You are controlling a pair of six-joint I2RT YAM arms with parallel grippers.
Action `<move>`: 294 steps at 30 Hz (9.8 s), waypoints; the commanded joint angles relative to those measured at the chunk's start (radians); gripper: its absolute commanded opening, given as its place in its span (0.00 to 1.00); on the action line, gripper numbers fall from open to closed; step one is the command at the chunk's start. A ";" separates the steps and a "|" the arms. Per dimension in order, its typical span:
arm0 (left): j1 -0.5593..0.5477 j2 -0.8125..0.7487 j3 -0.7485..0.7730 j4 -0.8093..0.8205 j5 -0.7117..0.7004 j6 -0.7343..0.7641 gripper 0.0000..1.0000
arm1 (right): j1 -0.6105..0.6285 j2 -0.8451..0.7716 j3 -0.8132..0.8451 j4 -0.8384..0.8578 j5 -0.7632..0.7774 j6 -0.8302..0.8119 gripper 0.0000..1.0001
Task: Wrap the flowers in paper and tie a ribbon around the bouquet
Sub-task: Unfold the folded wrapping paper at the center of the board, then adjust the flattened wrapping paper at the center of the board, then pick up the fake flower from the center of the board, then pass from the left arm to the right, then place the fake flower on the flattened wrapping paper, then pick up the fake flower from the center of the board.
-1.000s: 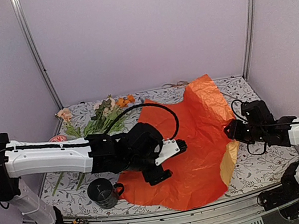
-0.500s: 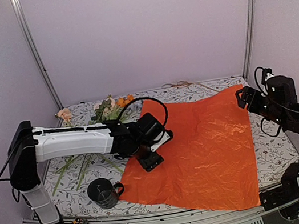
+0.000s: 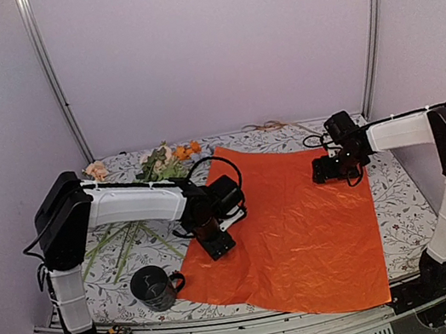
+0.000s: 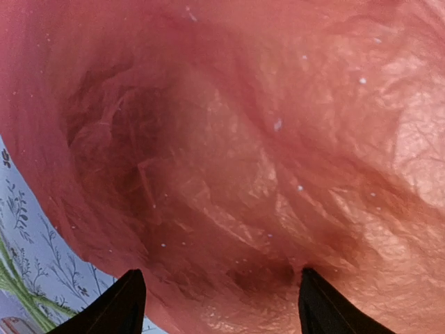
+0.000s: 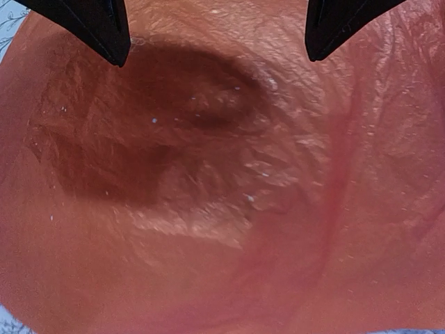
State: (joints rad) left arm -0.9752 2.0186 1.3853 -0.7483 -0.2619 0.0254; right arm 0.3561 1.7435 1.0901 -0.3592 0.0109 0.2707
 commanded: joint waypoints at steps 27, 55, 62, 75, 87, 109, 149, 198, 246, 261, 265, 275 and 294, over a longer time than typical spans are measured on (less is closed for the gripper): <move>0.313 0.227 0.420 0.042 -0.061 0.087 0.76 | -0.202 -0.194 -0.139 -0.092 -0.100 0.070 0.94; 0.270 0.073 0.057 0.108 0.051 -0.060 0.77 | -0.339 0.596 0.843 -0.412 -0.641 -0.627 0.67; 0.270 0.090 0.052 0.115 0.055 -0.060 0.78 | -0.339 0.638 0.805 -0.399 -0.532 -0.604 0.83; 0.268 0.087 0.034 0.122 0.057 -0.050 0.78 | -0.339 0.623 0.741 -0.442 -0.642 -0.649 0.72; 0.270 0.040 0.024 0.163 -0.019 -0.060 0.78 | -0.402 0.426 0.645 -0.392 -0.801 -0.644 0.00; 0.510 -0.177 0.028 0.045 -0.095 -0.178 0.64 | -0.430 0.321 0.498 -0.228 -0.579 -0.450 0.46; 0.650 -0.001 -0.078 0.157 0.002 -0.059 0.23 | -0.211 -0.018 0.205 -0.169 -0.314 -0.316 0.64; 0.065 -0.710 -0.251 1.047 0.714 -0.231 0.00 | 0.495 -0.091 0.393 0.856 -0.738 0.141 0.04; 0.546 -0.352 -0.123 0.099 0.040 -0.399 0.98 | 0.205 0.458 0.665 -0.392 -0.090 0.139 0.56; 0.736 -0.031 0.057 0.067 0.044 -0.302 0.48 | 0.213 0.285 0.599 -0.397 -0.063 0.053 0.62; 0.749 0.045 0.102 0.072 0.086 -0.272 0.46 | 0.212 0.284 0.577 -0.394 -0.071 0.047 0.62; 0.755 0.142 0.137 0.072 0.018 -0.272 0.07 | 0.213 0.283 0.561 -0.409 -0.064 0.026 0.62; 0.398 -0.669 -0.232 0.725 0.363 -0.261 0.00 | 0.329 -0.142 0.284 0.441 -0.703 -0.020 0.65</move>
State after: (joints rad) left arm -0.4606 1.4700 1.2705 -0.3126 -0.1593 -0.2207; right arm 0.6216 1.7267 1.4609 -0.4053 -0.3599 0.2481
